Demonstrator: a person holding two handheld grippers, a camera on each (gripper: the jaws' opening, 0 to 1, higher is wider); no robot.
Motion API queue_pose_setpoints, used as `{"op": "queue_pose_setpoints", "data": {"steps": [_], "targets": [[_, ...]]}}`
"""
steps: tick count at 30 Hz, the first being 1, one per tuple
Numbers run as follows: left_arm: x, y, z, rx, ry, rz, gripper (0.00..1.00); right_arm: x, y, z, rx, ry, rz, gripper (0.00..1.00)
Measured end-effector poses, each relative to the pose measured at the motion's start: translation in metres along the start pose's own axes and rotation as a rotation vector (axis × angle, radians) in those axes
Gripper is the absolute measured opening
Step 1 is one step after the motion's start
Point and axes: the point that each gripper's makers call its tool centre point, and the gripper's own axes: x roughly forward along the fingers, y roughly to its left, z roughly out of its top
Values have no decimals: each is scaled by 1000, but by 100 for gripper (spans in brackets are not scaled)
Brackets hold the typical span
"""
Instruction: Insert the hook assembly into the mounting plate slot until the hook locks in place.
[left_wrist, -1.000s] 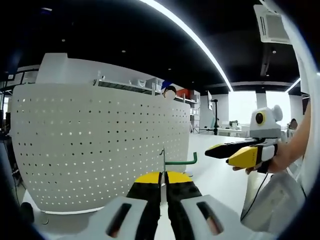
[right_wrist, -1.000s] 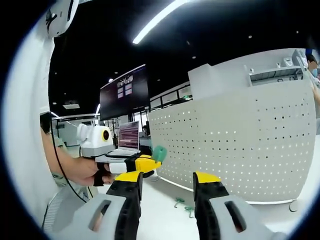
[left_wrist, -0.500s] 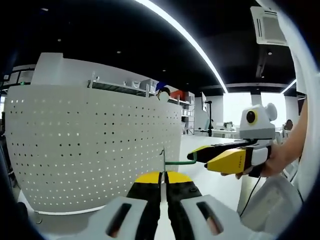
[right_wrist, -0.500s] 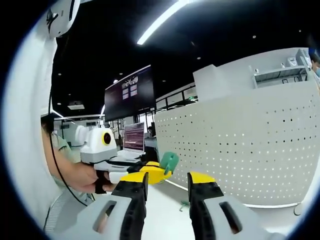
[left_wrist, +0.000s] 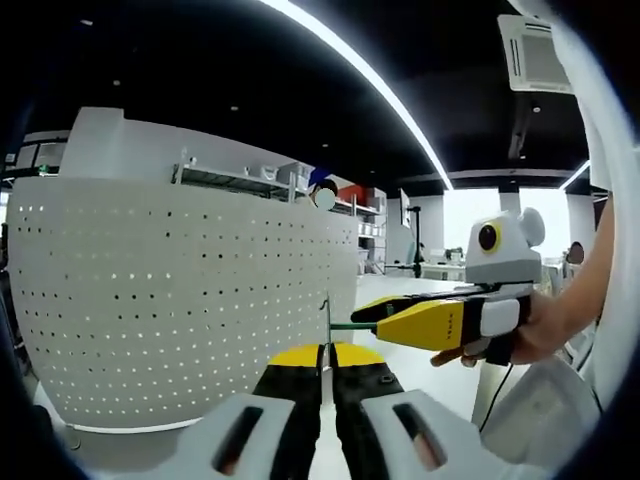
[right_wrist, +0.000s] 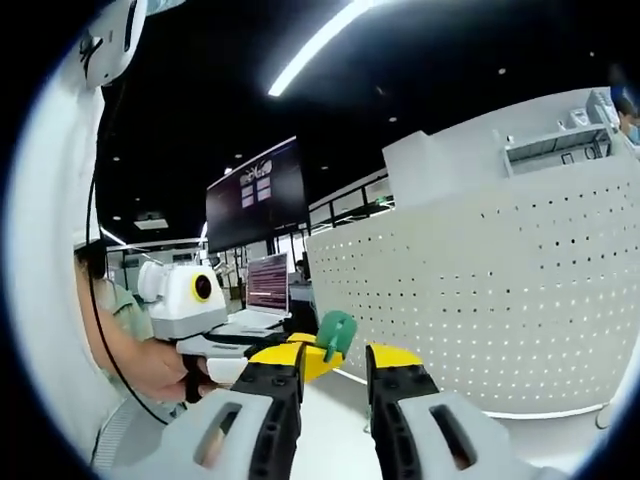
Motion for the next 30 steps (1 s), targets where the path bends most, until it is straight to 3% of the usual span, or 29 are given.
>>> {"op": "queue_pose_setpoints", "data": {"steps": [18, 30], "targets": [[0, -2, 3, 8, -6, 3, 2, 15, 4, 3, 15, -4, 23, 9], [1, -2, 3, 2, -8, 13, 2, 18, 2, 2, 11, -8, 0, 4]]}}
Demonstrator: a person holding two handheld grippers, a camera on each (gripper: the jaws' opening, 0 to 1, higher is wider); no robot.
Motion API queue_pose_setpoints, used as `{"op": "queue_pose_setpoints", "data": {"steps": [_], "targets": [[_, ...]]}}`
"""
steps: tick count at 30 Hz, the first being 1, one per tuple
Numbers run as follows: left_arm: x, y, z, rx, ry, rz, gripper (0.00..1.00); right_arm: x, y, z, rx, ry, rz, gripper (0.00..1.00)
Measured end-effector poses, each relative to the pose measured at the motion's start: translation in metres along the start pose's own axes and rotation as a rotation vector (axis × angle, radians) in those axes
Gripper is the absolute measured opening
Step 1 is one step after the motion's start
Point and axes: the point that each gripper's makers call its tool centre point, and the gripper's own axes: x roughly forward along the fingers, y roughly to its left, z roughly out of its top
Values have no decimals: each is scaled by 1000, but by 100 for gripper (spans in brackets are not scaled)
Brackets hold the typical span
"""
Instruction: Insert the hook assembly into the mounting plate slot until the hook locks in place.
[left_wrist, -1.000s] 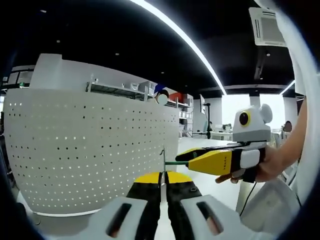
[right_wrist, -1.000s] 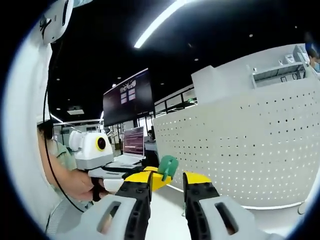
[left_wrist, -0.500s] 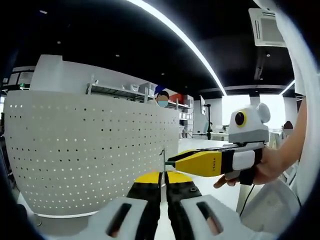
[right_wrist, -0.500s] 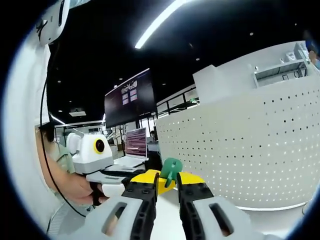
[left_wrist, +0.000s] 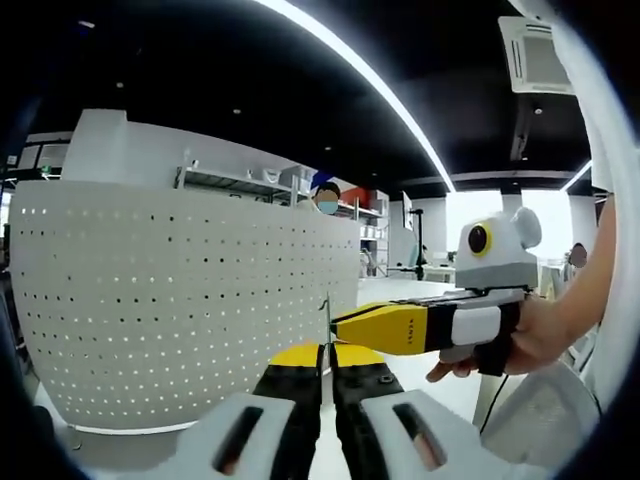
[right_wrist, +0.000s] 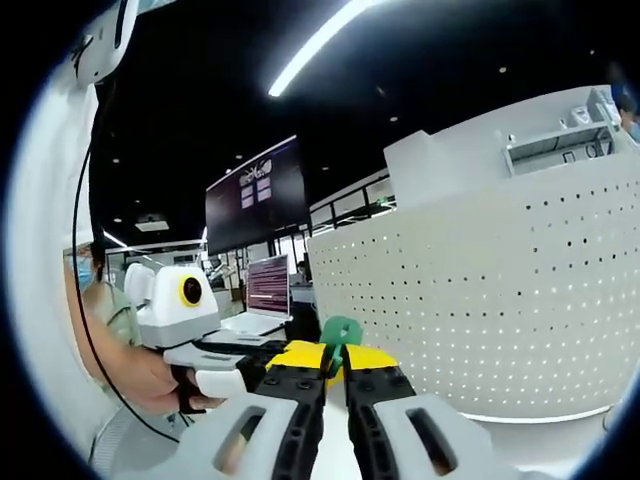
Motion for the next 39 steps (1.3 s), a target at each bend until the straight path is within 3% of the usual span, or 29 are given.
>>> {"op": "queue_pose_setpoints", "data": {"steps": [18, 39], "targets": [[-1, 2, 0, -42, -2, 54, 2, 3, -1, 2, 40, -17, -54, 1], [-1, 3, -2, -54, 7, 50, 3, 3, 1, 1, 36, 1, -41, 0]]}}
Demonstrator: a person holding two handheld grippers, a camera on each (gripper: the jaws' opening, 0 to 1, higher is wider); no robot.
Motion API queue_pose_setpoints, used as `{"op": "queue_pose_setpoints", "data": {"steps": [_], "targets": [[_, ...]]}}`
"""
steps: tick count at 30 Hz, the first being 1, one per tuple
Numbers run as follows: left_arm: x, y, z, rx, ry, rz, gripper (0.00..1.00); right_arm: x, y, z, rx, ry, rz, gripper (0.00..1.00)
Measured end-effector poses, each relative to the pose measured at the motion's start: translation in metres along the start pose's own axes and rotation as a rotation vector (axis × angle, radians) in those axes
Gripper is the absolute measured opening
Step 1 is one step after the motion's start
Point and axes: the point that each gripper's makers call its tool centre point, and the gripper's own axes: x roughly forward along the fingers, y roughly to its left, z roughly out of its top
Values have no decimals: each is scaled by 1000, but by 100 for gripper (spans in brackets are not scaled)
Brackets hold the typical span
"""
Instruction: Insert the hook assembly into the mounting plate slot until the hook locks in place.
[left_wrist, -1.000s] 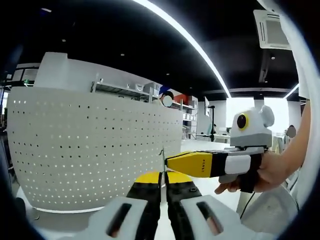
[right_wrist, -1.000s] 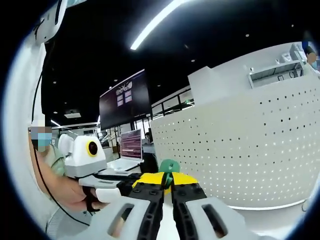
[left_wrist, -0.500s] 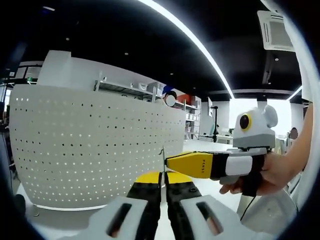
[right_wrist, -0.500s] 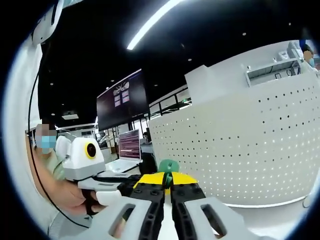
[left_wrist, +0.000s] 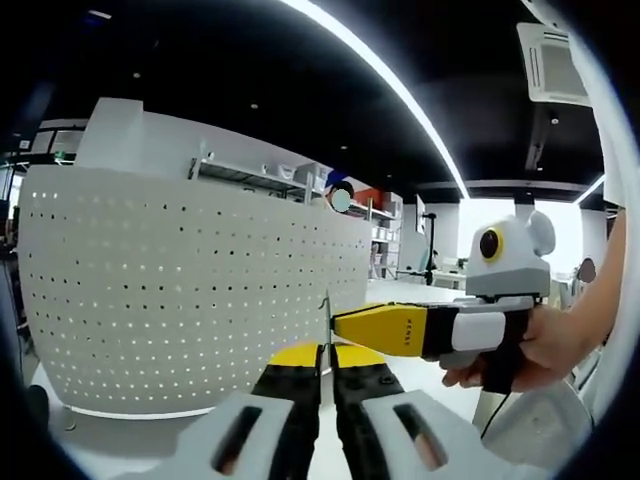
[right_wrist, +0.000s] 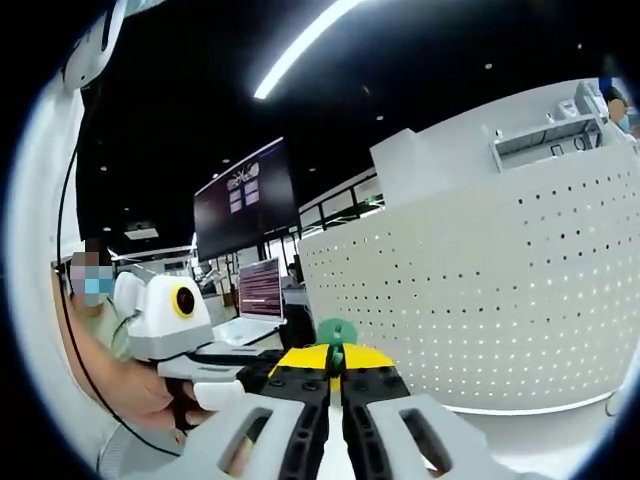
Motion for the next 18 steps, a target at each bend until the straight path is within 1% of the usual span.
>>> {"op": "queue_pose_setpoints", "data": {"steps": [6, 7, 8, 9, 11, 13, 18], "targets": [[0, -1, -2, 23, 19, -13, 4, -1, 0, -2, 8, 9, 5, 0], [0, -1, -2, 45, 18, -11, 5, -1, 0, -2, 7, 8, 6, 0], [1, -1, -2, 47, 20, -11, 6, -1, 1, -2, 10, 9, 7, 0], [1, 1, -4, 40, 32, -5, 11, -1, 1, -1, 8, 8, 7, 0], [1, 2, -5, 35, 37, -3, 17, -1, 0, -2, 5, 10, 8, 0], [1, 4, -7, 44, 46, 5, 26, -1, -1, -2, 4, 10, 5, 0], [1, 8, -12, 16, 60, 19, 49, -2, -1, -2, 7, 13, 3, 0]]}}
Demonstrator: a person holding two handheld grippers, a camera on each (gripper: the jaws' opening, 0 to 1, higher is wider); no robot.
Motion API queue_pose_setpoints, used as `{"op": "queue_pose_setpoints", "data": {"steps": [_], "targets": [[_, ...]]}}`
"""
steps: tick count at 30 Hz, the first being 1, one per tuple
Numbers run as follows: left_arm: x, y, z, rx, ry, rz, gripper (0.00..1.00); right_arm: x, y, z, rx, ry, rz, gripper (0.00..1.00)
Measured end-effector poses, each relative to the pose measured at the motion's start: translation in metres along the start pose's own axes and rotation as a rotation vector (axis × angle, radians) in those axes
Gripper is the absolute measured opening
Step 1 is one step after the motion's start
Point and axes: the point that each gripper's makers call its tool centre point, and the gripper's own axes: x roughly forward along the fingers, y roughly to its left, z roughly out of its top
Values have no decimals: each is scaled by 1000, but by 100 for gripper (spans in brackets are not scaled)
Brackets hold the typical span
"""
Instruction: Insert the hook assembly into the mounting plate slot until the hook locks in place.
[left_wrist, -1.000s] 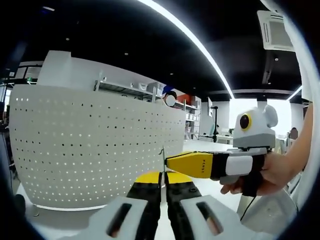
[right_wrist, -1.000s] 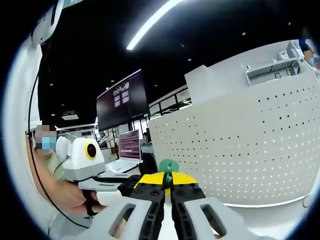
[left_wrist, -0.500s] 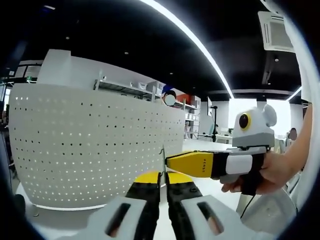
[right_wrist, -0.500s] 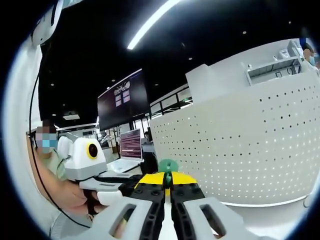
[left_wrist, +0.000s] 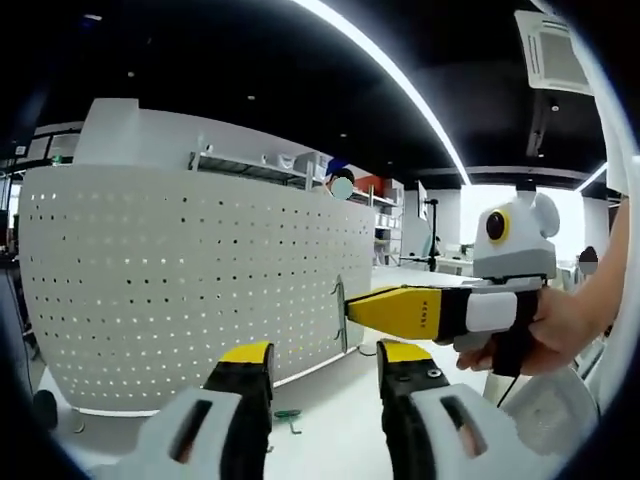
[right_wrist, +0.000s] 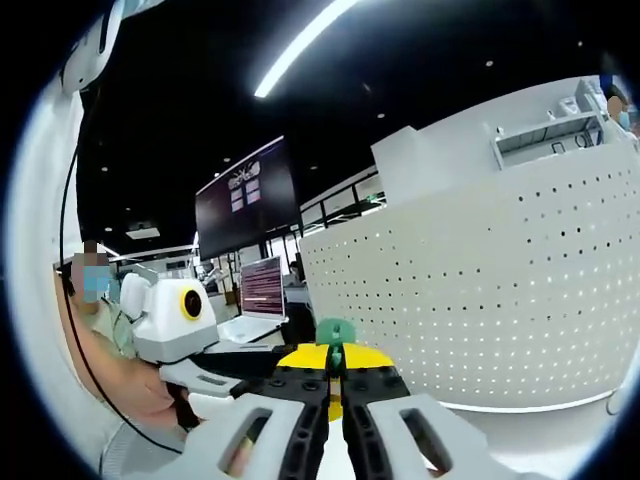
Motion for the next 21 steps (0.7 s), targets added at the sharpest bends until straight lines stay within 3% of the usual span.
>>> {"op": "queue_pose_setpoints", "data": {"steps": [5, 11, 18, 20, 21], "targets": [[0, 2, -3, -6, 8, 12, 65, 0, 1, -1, 3, 4, 2, 0], [2, 3, -5, -3, 11, 20, 76, 0, 0, -1, 12, 6, 0, 0], [2, 3, -5, 0, 13, 24, 75, 1, 0, -2, 12, 10, -1, 0], [1, 3, -6, 2, 17, 27, 75, 1, -1, -2, -16, 15, -17, 0], [1, 4, -6, 3, 16, 31, 75, 1, -4, -2, -96, 34, -36, 0]]}}
